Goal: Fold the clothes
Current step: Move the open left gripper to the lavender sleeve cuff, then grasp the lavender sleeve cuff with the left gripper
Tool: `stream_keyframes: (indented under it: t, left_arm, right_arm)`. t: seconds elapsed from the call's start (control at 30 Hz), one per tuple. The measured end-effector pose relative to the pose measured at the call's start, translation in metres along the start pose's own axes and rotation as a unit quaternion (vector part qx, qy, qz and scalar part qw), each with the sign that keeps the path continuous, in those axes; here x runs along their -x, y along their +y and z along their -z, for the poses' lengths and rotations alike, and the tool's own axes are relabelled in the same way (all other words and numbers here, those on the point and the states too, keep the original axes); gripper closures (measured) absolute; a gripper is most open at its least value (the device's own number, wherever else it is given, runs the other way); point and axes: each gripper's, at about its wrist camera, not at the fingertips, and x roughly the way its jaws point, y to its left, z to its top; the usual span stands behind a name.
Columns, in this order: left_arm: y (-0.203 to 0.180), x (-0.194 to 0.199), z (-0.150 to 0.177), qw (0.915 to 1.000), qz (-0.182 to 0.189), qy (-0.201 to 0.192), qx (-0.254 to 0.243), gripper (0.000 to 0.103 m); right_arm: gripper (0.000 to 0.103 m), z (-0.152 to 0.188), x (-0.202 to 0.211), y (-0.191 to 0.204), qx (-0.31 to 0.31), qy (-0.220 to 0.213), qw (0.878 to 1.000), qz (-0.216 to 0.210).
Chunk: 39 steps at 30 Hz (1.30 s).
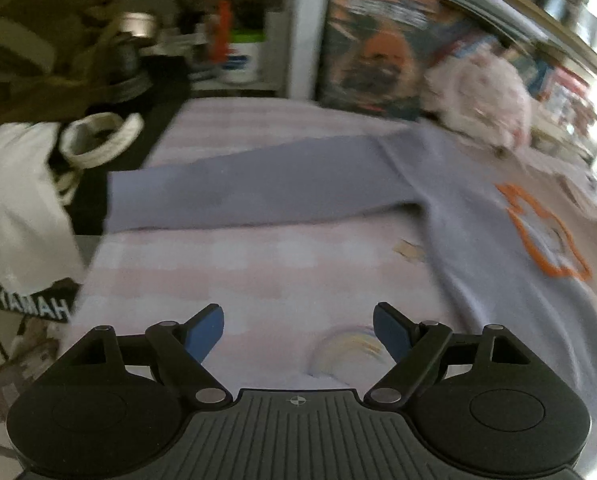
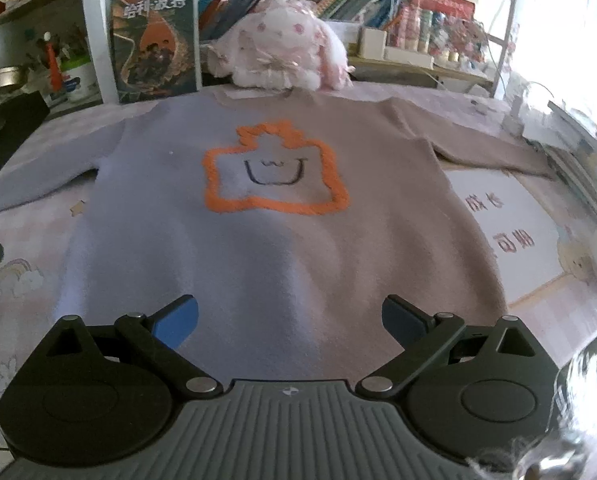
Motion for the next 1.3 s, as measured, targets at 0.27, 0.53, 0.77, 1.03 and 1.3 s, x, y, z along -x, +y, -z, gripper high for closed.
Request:
stream_keyframes:
  t: [0.27, 0.53, 0.77, 1.03, 1.3]
  left_arm:
    - [0.049, -0.021, -0.02, 0.9971, -0.032, -0.017, 0.067, 0.019]
    - [0.082, -0.041, -0.035, 0.9883, -0.062, -0.047, 0.131, 0.021]
    - [0.107, -0.06, -0.046, 0.9779, -0.066, -0.057, 0.19, 0.031]
    - [0.117, -0.062, -0.045, 0.9673, -0.065, -0.067, 0.236, 0.044]
    - [0.126, -0.059, -0.039, 0.9595, -0.101, -0.083, 0.25, 0.045]
  right_arm:
    - [0.004, -0.012, -0.021, 0.023, 0.001, -0.018, 1.0, -0.009]
    - [0.004, -0.011, -0.02, 0.026, -0.003, -0.015, 1.0, -0.008]
    - [0.004, -0.012, -0.013, 0.023, 0.005, -0.024, 1.0, -0.004]
    - [0.004, -0.014, -0.009, 0.013, -0.001, -0.023, 1.0, 0.012]
    - [0.004, -0.016, -0.011, 0.008, -0.004, -0.017, 1.0, 0.015]
